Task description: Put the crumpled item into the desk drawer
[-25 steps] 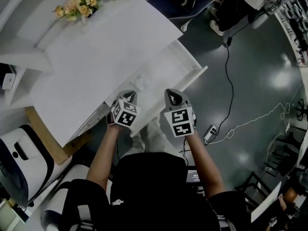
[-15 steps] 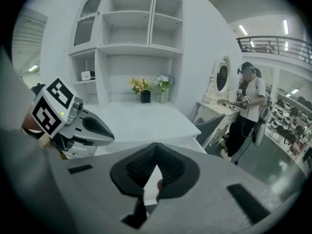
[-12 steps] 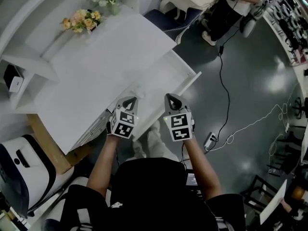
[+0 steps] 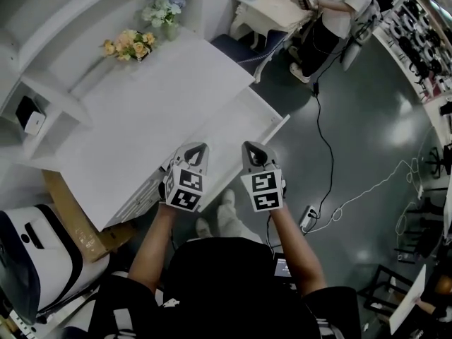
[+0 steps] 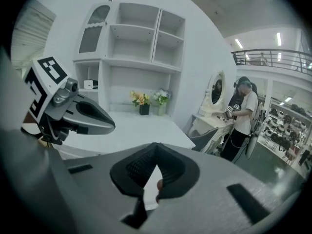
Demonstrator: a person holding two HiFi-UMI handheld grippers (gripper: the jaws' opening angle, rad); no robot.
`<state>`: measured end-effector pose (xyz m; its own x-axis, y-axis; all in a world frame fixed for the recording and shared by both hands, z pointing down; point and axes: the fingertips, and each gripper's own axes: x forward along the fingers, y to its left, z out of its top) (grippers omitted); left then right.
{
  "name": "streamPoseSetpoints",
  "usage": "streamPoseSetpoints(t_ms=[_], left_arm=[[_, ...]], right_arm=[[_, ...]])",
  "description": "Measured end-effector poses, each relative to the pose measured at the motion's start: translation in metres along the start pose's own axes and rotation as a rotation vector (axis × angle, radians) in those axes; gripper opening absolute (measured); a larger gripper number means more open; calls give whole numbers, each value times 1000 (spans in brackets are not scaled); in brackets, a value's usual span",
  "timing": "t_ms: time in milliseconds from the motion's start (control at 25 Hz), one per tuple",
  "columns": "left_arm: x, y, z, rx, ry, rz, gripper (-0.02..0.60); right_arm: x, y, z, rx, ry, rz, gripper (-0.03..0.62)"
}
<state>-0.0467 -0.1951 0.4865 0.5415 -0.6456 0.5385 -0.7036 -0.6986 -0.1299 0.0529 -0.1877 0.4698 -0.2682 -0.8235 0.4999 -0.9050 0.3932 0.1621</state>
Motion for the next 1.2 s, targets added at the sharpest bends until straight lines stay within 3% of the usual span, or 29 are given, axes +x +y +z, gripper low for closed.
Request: streamPoseSetpoints(t_ms=[520, 1200], left_arm=[[-80, -9, 44, 23, -167, 41, 6], [-160, -4, 56, 61, -272, 106, 6]], right_arm=[[-57, 14, 39, 38, -105, -65, -6], [-107, 50, 77, 44, -241, -100, -6]])
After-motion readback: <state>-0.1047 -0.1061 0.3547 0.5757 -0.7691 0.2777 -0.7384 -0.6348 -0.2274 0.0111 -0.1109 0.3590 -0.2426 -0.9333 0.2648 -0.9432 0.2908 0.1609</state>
